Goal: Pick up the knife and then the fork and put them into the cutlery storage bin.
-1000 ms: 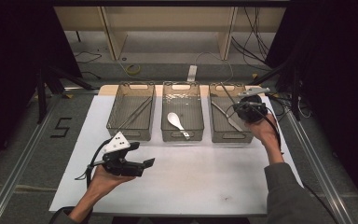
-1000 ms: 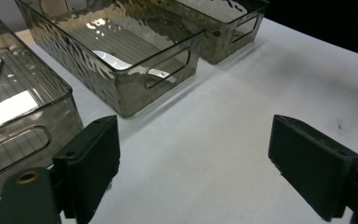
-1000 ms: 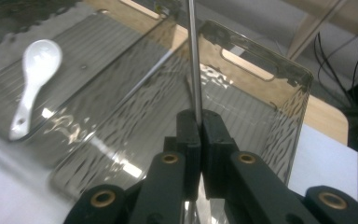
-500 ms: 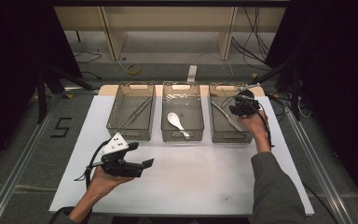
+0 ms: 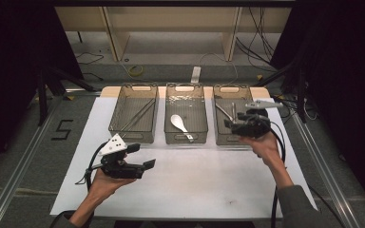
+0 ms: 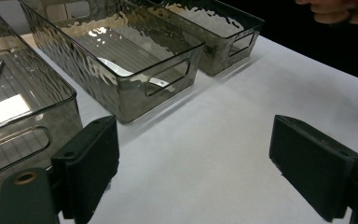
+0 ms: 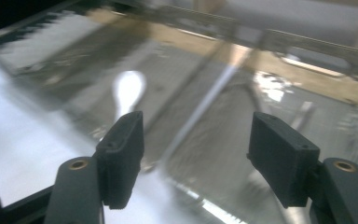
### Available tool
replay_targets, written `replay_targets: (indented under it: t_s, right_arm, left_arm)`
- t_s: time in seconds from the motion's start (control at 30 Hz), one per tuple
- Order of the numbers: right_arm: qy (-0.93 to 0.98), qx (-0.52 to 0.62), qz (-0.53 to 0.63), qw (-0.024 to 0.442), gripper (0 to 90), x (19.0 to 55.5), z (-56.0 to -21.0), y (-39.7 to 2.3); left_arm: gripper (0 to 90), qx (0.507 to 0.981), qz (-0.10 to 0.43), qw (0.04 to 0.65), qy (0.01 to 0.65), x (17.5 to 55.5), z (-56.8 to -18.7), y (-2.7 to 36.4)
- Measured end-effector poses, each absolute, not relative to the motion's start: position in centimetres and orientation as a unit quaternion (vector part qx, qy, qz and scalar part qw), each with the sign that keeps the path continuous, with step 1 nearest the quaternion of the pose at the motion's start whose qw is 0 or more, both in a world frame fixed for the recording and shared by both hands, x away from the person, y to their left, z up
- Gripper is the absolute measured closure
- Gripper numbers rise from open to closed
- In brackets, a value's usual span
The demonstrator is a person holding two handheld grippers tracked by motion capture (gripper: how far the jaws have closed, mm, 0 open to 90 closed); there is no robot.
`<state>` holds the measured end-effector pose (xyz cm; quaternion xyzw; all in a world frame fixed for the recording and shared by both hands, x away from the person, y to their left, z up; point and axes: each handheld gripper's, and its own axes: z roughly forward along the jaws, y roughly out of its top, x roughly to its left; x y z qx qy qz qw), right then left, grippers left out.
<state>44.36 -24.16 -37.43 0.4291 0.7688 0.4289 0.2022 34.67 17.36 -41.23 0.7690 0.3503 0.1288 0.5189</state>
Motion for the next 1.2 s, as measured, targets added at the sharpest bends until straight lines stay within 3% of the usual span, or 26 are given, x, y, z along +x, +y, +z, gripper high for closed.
replay_targets:
  t_s: [0.23,0.5,1.2]
  right_arm:
    - [0.767,0.394,0.475,0.177,31.9,37.5,-38.8,-23.2]
    - [0.761,0.384,0.496,0.168,28.6,32.6,-41.6,-23.4]
    - [0.730,0.399,0.529,0.166,26.6,31.3,-42.0,-24.7]
  left_arm:
    - [15.1,0.770,0.127,0.518,0.350,34.5,-41.2,17.5]
    - [15.0,0.770,0.120,0.520,0.349,34.2,-41.3,17.8]
    - [14.9,0.776,0.116,0.519,0.339,34.0,-41.4,17.5]
